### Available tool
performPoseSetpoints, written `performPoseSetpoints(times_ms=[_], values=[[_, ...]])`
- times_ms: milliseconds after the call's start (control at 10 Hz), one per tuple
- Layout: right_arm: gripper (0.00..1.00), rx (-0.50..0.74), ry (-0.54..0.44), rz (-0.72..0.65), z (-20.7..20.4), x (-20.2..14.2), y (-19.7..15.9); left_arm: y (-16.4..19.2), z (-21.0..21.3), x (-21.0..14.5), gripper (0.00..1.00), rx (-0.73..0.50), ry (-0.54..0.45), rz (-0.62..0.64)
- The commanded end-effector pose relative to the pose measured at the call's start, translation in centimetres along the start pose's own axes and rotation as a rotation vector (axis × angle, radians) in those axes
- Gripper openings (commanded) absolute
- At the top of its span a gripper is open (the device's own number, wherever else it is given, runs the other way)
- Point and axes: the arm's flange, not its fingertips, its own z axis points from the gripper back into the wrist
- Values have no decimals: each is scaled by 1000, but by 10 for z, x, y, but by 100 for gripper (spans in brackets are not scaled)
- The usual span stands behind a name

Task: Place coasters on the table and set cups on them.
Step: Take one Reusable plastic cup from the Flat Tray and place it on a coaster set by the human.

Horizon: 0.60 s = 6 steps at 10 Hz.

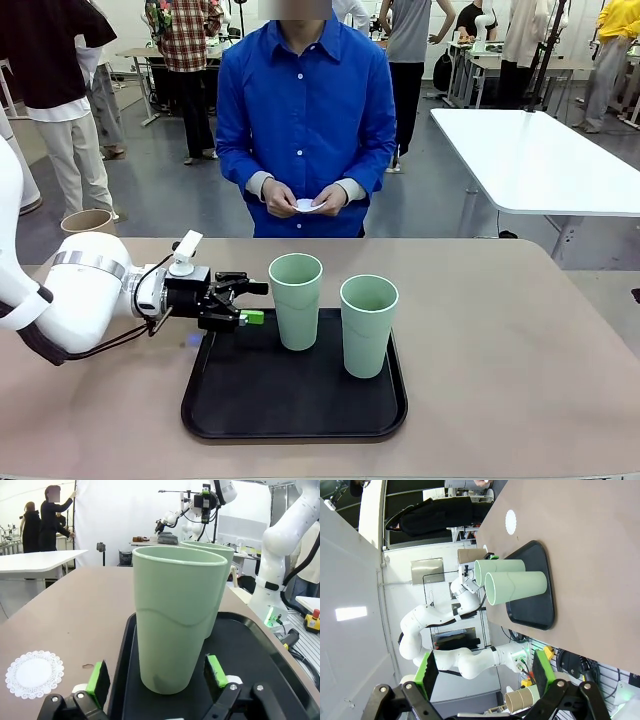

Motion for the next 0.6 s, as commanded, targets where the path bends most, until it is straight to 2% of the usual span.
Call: performPoseSetpoints(times_ms=[0,500], values=[[100,22,-3,7,-1,0,1,0,-7,-6,100,-1,10,-36],[100,22,-3,7,-1,0,1,-8,-20,-9,100,-49,17,-9]])
